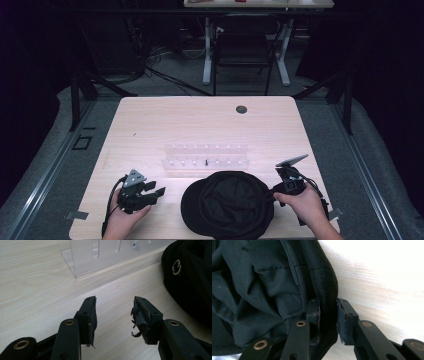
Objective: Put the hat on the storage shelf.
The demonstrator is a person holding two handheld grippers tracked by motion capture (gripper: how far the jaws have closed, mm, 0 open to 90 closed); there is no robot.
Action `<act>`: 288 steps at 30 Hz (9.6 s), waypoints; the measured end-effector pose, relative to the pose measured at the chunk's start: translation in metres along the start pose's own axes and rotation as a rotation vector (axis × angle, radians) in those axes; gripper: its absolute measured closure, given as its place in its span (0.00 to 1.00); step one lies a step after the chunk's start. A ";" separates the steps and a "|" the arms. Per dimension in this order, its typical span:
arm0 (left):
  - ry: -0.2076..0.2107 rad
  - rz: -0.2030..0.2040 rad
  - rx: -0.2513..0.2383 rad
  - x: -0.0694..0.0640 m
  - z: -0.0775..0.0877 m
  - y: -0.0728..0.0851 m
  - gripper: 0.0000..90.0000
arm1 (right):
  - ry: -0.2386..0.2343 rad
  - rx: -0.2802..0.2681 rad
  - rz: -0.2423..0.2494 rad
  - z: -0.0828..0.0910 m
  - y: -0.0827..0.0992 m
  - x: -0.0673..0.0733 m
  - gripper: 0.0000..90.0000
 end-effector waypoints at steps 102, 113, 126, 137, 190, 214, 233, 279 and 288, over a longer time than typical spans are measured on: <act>-0.039 0.062 -0.005 0.015 0.004 0.006 0.57 | -0.381 -0.215 -0.123 0.181 -0.074 0.074 0.98; -0.036 0.065 0.003 0.014 0.004 0.006 0.57 | -0.437 -0.298 -0.113 0.206 -0.091 0.081 0.98; -0.040 0.060 0.007 0.014 0.003 0.006 0.56 | -0.419 -0.313 -0.124 0.212 -0.101 0.083 0.98; -0.037 0.059 0.009 0.014 0.002 0.006 0.56 | -0.431 -0.327 -0.112 0.215 -0.111 0.092 0.98; -0.037 0.056 0.007 0.015 0.001 0.005 0.56 | -0.472 -0.375 -0.101 0.195 -0.163 0.122 0.98; -0.040 0.058 0.011 0.019 -0.001 0.006 0.56 | -0.468 -0.346 -0.069 0.151 -0.182 0.144 0.98; -0.016 0.033 0.009 0.012 0.000 0.003 0.56 | -0.460 -0.329 -0.061 0.133 -0.187 0.148 0.98; 0.080 -0.099 -0.100 -0.039 -0.022 -0.062 0.71 | -0.582 -0.316 -0.060 0.111 -0.188 0.184 0.98; 0.102 -0.125 -0.117 -0.051 -0.025 -0.074 0.70 | -0.570 -0.314 -0.049 0.108 -0.189 0.193 0.98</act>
Point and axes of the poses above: each handheld gripper's, and its own axes: z roughly backward along the jaws, y roughly out of its underside, x roughly to its left, the point moved 5 cm from there along -z, roughly forward along the jaws, and after that the axes turned 13 degrees about -x, right-handed, at the moved point
